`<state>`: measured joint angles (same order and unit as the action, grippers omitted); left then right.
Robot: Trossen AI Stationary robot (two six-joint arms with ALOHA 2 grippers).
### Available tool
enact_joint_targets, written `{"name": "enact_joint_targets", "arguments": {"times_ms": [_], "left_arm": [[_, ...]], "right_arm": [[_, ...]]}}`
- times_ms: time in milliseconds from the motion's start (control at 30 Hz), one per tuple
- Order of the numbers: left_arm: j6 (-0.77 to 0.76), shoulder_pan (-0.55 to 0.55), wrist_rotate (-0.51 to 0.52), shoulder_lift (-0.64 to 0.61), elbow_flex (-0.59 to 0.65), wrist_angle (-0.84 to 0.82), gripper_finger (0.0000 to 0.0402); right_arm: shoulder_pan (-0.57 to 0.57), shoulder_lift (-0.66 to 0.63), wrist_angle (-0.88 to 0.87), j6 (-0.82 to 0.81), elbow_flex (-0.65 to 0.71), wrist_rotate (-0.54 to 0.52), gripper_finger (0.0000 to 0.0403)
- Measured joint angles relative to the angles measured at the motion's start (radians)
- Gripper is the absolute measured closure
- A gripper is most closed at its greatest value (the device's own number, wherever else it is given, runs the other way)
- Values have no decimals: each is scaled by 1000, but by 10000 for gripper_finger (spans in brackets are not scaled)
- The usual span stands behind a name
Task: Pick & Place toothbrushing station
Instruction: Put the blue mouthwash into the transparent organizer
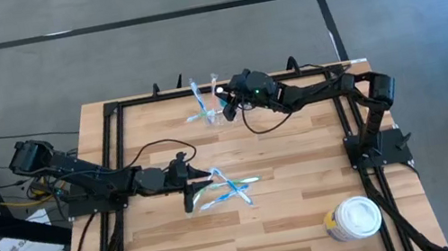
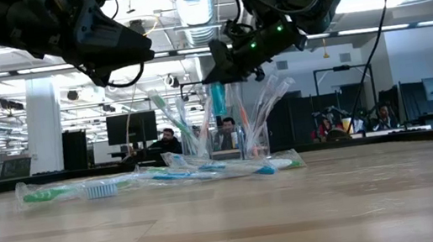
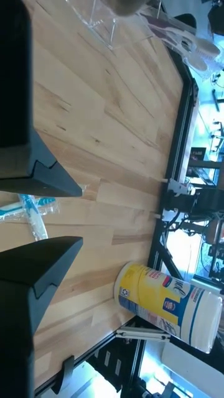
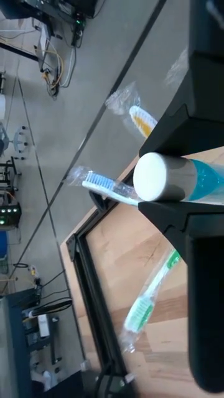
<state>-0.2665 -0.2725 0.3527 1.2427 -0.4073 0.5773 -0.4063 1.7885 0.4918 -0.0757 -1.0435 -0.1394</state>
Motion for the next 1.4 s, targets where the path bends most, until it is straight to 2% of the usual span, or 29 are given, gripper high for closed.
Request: {"name": "enact_joint_targets", "arguments": {"times_ms": [433, 967, 1400], "left_arm": [[0, -1, 1, 0, 0, 0, 296], [0, -1, 3, 0, 0, 5, 296], [0, -1, 3, 0, 0, 7, 296]], "right_arm": [[6, 74, 41, -3, 3, -16, 316], [12, 67, 40, -4, 1, -19, 316], [12, 147, 91, -34, 1, -19, 314]]}}
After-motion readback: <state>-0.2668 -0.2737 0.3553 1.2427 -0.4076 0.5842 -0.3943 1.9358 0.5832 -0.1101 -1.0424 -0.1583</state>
